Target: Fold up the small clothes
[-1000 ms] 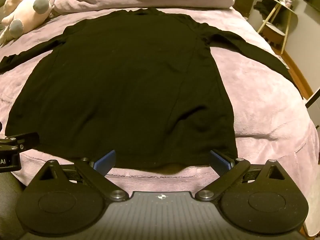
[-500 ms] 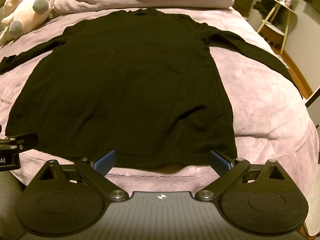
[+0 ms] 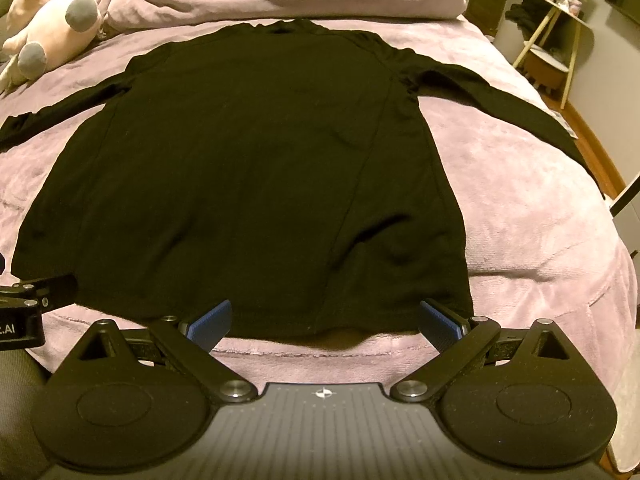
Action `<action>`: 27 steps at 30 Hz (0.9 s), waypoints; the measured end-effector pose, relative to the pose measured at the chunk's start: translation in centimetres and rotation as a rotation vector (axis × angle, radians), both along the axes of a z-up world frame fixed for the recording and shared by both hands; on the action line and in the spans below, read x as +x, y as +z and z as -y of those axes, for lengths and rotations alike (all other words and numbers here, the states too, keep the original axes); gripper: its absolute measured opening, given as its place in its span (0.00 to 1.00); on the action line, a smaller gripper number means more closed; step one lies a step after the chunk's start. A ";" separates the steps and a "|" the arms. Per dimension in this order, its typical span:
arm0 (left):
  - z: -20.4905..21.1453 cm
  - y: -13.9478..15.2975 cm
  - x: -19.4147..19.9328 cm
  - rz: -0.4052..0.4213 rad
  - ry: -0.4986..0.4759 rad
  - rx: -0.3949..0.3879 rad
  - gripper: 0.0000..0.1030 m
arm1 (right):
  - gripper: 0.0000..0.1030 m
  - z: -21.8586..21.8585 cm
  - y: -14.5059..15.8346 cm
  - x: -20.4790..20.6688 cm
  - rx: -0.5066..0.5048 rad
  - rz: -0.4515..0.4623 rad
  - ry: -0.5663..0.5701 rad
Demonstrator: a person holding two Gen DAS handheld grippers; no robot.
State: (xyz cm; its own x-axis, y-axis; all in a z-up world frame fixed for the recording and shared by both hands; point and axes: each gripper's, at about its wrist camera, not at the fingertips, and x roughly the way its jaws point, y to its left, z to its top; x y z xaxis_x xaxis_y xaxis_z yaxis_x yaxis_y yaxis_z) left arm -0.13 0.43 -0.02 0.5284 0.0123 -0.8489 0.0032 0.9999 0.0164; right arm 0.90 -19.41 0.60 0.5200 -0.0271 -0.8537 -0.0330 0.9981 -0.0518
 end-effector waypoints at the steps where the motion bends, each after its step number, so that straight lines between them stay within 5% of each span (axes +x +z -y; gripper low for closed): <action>1: 0.0 0.0 0.0 -0.001 0.000 0.001 1.00 | 0.96 0.0 0.0 0.0 0.000 0.000 0.000; 27: 0.2 -0.4 0.2 -0.023 -0.005 0.009 1.00 | 0.96 0.2 -0.1 0.4 0.014 -0.004 -0.009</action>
